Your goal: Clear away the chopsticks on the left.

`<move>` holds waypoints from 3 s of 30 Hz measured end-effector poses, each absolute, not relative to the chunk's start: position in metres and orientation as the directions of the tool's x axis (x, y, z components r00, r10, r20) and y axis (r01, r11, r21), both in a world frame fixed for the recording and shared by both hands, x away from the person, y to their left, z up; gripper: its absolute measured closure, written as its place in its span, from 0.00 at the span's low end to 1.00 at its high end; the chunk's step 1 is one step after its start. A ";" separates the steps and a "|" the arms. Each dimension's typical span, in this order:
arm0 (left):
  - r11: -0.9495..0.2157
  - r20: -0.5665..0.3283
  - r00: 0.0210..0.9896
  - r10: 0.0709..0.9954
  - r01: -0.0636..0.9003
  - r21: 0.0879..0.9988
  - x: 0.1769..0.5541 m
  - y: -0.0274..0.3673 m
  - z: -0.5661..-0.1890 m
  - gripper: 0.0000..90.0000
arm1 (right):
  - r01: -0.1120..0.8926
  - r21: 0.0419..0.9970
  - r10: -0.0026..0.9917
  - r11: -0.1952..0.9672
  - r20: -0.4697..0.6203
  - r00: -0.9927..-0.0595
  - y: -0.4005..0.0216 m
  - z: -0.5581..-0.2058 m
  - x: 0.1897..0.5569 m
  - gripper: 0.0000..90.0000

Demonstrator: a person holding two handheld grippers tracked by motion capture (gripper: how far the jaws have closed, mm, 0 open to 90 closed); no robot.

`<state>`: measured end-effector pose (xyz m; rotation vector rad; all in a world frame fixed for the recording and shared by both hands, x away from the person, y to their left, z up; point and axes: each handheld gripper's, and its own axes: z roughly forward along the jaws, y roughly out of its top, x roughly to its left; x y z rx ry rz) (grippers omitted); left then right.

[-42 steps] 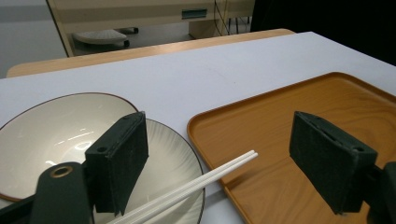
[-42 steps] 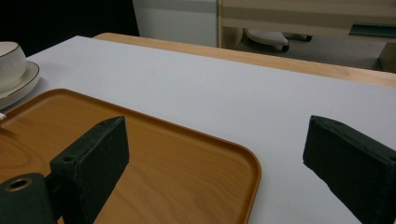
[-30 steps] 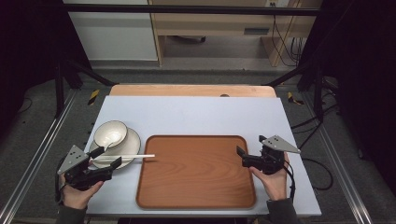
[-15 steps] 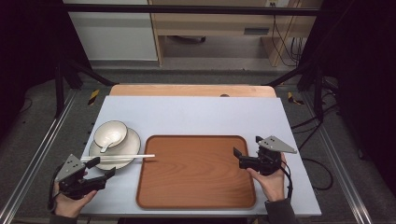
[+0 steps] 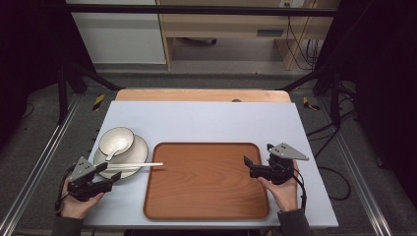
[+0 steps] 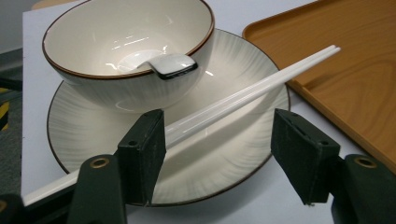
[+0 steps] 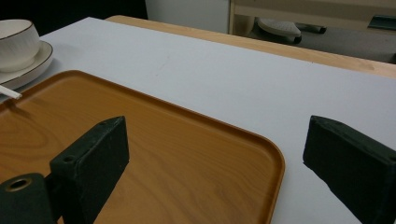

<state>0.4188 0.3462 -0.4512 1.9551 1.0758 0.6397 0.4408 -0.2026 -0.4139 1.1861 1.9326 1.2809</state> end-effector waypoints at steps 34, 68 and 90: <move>-0.372 0.078 0.519 0.851 0.492 0.787 0.432 0.347 -0.459 0.55 | 0.380 0.908 0.878 0.174 0.032 -0.478 -0.202 -0.415 0.442 0.09; -0.400 0.037 0.571 0.820 0.526 0.750 0.428 0.335 -0.455 0.91 | 0.387 0.907 0.875 0.166 0.044 -0.481 -0.203 -0.416 0.442 0.09; -0.368 0.014 0.513 0.858 0.596 0.714 0.450 0.313 -0.453 0.86 | 0.386 0.908 0.875 0.162 0.049 -0.482 -0.205 -0.415 0.442 0.09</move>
